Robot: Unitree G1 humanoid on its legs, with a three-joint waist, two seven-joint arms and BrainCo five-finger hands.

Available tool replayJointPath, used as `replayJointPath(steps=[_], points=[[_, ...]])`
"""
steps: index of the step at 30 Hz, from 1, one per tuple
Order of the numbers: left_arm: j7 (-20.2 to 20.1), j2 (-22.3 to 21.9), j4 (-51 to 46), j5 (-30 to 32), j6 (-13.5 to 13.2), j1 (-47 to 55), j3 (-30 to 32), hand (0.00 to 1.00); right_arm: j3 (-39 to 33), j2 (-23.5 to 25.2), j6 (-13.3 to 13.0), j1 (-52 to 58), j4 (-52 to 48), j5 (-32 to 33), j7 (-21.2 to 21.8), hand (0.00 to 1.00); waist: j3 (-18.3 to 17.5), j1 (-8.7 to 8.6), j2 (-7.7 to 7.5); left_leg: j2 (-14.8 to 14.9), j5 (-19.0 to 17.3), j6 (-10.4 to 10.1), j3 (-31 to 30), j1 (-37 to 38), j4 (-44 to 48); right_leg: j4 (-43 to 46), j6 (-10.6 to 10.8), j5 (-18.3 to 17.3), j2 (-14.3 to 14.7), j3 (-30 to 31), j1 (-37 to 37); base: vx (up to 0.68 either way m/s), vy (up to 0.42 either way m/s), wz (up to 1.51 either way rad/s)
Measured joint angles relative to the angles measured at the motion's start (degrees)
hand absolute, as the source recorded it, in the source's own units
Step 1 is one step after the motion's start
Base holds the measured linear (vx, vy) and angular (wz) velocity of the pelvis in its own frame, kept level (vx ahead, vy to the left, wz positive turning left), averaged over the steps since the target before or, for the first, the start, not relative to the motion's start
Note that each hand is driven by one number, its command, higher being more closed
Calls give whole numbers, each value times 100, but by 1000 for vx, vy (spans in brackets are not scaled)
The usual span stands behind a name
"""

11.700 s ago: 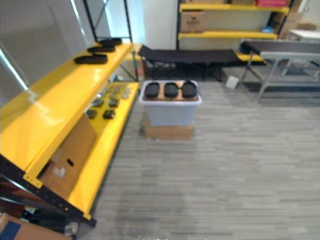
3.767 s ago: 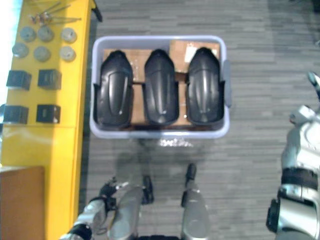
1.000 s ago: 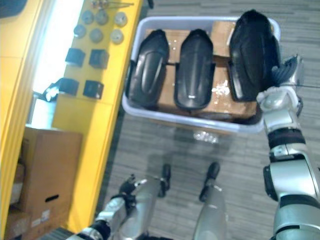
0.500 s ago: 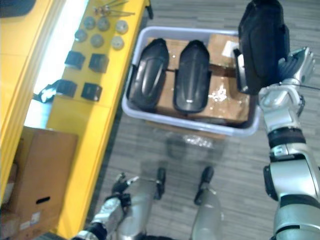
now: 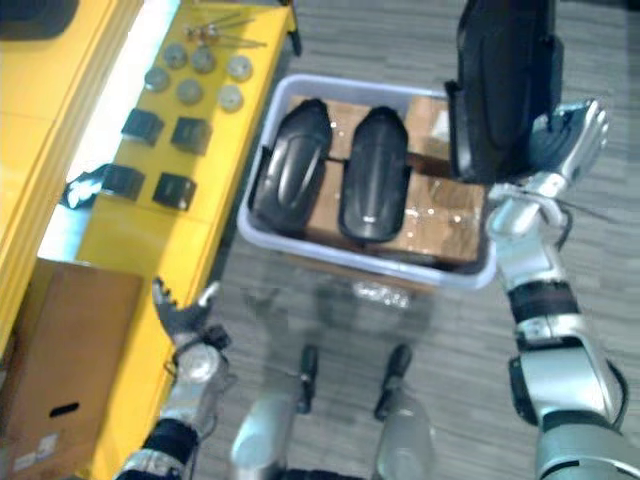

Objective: Walk over and take plastic housings, then place them on the shelf

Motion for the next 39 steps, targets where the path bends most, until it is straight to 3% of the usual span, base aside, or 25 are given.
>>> replayJointPath(steps=[6,10,12,15,19,21,24,31,34,39], points=[[42,240,-1045,528,298,14,72,0,-102,635,-57,970,-944,-290,-94,100,-455,-135,-392,24,1,-2,144,390,-214,-448,22,88,87,30,442,87,12,-7],[-359,270,-1545,795,286,16,-87,0,-100,821,-123,1292,-1277,-552,-96,100,-750,-150,-429,21,0,-3,266,588,-257,-689,25,162,109,41,711,51,18,-6],[-1036,303,-1826,735,229,18,-337,0,-93,914,-228,1424,-1518,-712,-97,100,-989,-145,-419,23,-1,-5,291,642,-333,-735,25,164,124,67,738,-6,10,-5],[-2141,328,-2157,69,80,-7,-906,0,-72,1055,-339,1489,-1843,-976,-96,100,-1054,-188,-421,41,-12,-19,343,859,-405,-804,15,190,153,127,921,-15,4,-6],[-3183,308,-2271,-966,192,-215,-1420,0,-67,1184,-560,1529,-2059,-1246,-97,100,-1213,-256,-442,50,-24,-29,449,943,-564,-894,4,274,172,184,928,-58,12,-11],[-3772,253,-2273,-1742,585,-450,-1594,0,-14,1280,-716,1529,-2202,-1399,-96,100,-1303,-287,-478,50,-21,-29,486,967,-621,-962,-3,328,184,229,928,-84,8,-13],[-4198,150,-2246,-2332,1038,-588,-1831,0,122,1374,-847,1527,-2509,-1581,-75,100,-1441,-307,-486,65,-21,-30,610,1124,-692,-1079,-8,402,216,337,1032,-29,9,-21],[-4432,141,-1874,-2573,1616,-1049,-1930,0,280,1426,-1206,1525,-2784,-1787,133,100,-1688,-402,-562,67,38,-62,720,1338,-877,-1080,-8,403,242,468,1083,-6,15,-7],[-4435,143,-1764,-2612,1853,-1126,-1929,0,310,1481,-1228,1527,-2787,-1786,241,100,-1739,-430,-598,59,47,-59,739,1358,-938,-1081,-4,405,236,483,1099,-30,27,-6],[-4376,53,-1446,-2610,2026,-1229,-1849,0,523,1565,-1245,1546,-2787,-1790,441,100,-1824,-433,-697,46,128,-63,741,1458,-1040,-1082,-4,414,235,487,1115,-8,3,0]])
